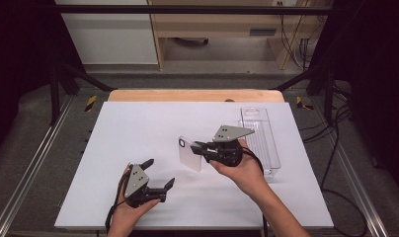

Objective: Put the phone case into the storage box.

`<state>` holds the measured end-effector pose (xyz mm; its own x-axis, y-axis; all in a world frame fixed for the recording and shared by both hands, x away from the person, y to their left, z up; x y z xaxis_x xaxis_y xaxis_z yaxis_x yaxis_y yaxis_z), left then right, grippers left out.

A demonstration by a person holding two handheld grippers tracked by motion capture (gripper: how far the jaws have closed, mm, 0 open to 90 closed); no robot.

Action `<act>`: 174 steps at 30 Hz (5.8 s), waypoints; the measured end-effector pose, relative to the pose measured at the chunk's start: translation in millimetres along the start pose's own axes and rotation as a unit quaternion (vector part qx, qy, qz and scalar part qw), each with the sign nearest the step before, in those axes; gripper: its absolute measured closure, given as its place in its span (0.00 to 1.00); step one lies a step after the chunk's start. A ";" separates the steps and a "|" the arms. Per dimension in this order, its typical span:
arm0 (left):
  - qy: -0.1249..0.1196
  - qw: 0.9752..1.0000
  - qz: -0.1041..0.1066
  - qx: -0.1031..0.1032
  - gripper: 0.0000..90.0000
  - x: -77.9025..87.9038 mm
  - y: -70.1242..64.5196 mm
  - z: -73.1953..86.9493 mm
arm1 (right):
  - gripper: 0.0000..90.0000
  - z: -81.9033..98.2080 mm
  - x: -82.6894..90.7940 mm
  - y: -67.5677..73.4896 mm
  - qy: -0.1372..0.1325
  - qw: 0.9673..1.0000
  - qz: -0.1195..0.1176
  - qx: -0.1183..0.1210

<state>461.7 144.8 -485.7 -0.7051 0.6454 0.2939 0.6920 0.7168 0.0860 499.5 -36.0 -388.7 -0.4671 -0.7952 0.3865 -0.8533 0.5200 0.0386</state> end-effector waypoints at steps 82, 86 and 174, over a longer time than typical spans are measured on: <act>0.082 0.985 0.121 -0.092 0.15 -0.6 -7.9 -91.6 | 0.90 -9.7 17.0 0.0 0.026 0.990 -0.088 0.107; 0.084 0.984 0.124 -0.099 0.17 0.2 -8.1 -93.2 | 0.90 -10.5 16.1 1.7 0.026 0.990 -0.090 0.109; 0.122 0.962 0.202 -0.139 0.84 3.3 -5.8 -95.9 | 0.79 -4.9 -3.7 17.2 0.051 0.981 -0.122 0.144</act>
<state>470.2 117.5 -393.9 -0.3364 0.7503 0.5691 0.9403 0.3004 0.1598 487.7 -22.7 -385.0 -0.2285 -0.8414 0.4897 -0.9736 0.1972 -0.1154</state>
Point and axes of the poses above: each handheld gripper's, and its own axes: x roughly backward along the jaws, z roughly out of its underside, y roughly to its left, the point moved 7 cm from there along -x, roughly forward along the jaws, and after that the axes turned 2 degrees about z, right-handed, at the moved point
